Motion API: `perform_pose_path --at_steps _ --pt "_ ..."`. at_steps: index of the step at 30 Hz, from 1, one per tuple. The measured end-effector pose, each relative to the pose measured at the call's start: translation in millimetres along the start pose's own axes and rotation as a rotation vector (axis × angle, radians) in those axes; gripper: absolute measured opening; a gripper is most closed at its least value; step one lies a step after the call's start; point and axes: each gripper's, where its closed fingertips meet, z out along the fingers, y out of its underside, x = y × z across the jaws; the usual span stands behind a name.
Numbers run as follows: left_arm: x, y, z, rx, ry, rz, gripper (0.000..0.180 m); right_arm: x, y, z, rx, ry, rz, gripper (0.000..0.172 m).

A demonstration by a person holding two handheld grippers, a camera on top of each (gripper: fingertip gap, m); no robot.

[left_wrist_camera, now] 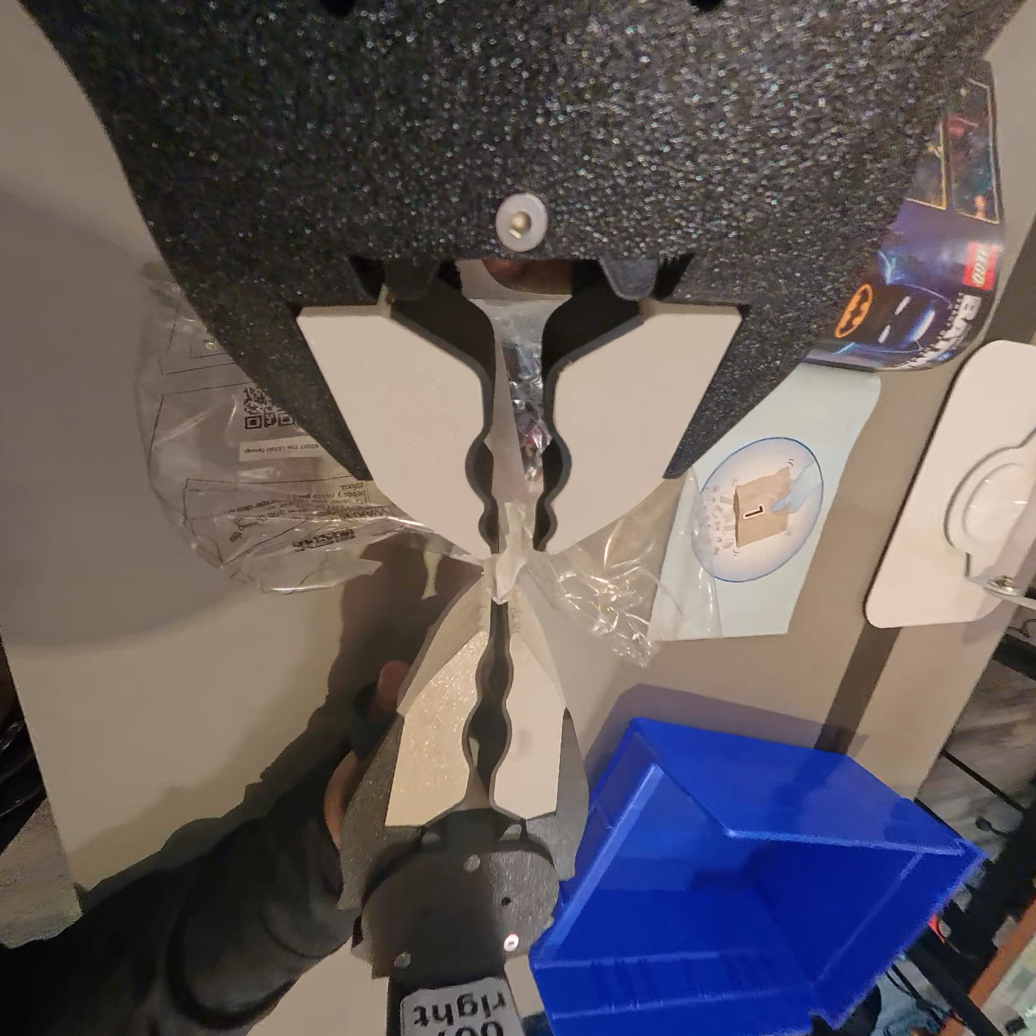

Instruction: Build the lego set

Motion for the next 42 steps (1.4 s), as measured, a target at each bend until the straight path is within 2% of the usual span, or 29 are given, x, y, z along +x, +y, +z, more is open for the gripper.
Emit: perform_pose_path --at_steps 6,10,21,26,31,42 --pt "-0.1 -7.7 -1.3 0.017 -0.04 0.097 0.008 -0.3 -1.0 -0.3 0.007 -0.004 0.009 0.0" --pt "2.7 -13.4 -3.1 0.041 -0.01 0.113 0.001 -1.5 -1.7 -0.2 0.01 -0.01 0.007 0.0" --pt "6.0 -5.1 3.7 -0.05 0.019 0.165 0.002 -2.6 1.0 1.0 -0.001 -0.014 0.007 0.0" --pt "2.2 -6.8 1.4 -0.045 0.014 0.145 0.015 -4.7 0.6 1.5 0.001 -0.02 -0.002 0.0" --pt "5.4 -5.8 0.5 -0.041 0.061 0.122 0.011 -5.0 0.0 1.4 0.005 -0.019 -0.006 0.0" --pt "13.2 -3.9 -0.8 0.009 0.195 0.043 0.014 -9.2 -0.2 1.8 0.007 -0.041 -0.019 0.0"
